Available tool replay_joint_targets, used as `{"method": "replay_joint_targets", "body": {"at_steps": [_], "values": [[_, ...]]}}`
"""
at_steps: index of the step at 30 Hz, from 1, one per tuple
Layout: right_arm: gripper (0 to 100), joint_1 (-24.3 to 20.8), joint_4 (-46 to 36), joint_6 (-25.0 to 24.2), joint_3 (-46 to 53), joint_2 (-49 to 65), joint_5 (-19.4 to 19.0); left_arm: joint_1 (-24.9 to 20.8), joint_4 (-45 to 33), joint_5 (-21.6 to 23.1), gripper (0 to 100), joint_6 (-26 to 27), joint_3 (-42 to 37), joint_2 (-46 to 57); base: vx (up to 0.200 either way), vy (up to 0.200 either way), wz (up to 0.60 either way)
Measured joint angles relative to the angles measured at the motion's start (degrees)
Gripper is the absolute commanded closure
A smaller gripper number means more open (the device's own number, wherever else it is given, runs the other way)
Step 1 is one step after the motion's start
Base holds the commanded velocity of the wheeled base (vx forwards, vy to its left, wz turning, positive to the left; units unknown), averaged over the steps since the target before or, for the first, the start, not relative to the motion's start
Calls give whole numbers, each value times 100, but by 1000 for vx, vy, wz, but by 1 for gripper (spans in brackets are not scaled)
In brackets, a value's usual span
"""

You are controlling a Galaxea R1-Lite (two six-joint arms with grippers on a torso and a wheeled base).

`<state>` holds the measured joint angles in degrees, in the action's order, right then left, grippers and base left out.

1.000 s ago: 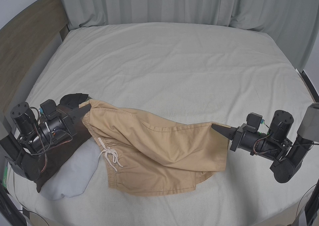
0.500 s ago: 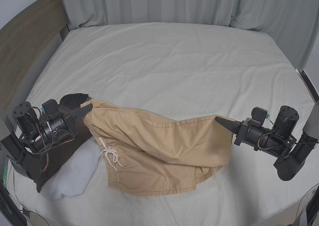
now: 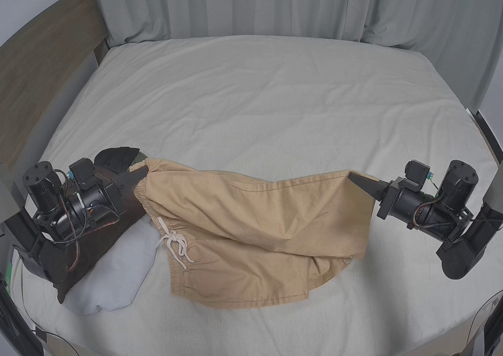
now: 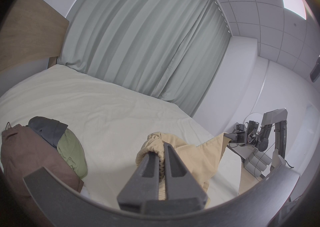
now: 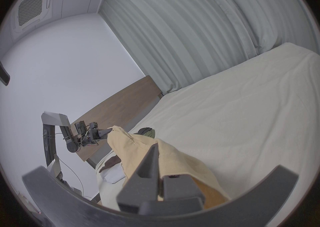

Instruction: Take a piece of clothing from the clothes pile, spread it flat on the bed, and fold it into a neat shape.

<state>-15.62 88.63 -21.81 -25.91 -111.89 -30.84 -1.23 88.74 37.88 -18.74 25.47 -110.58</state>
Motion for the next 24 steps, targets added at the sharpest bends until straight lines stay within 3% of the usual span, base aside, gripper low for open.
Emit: {"method": "replay_joint_targets", "body": {"at_steps": [24], "values": [[100, 189, -16, -61, -133, 130, 28, 9, -2, -20, 100, -22, 145, -59, 0, 0, 0]]}}
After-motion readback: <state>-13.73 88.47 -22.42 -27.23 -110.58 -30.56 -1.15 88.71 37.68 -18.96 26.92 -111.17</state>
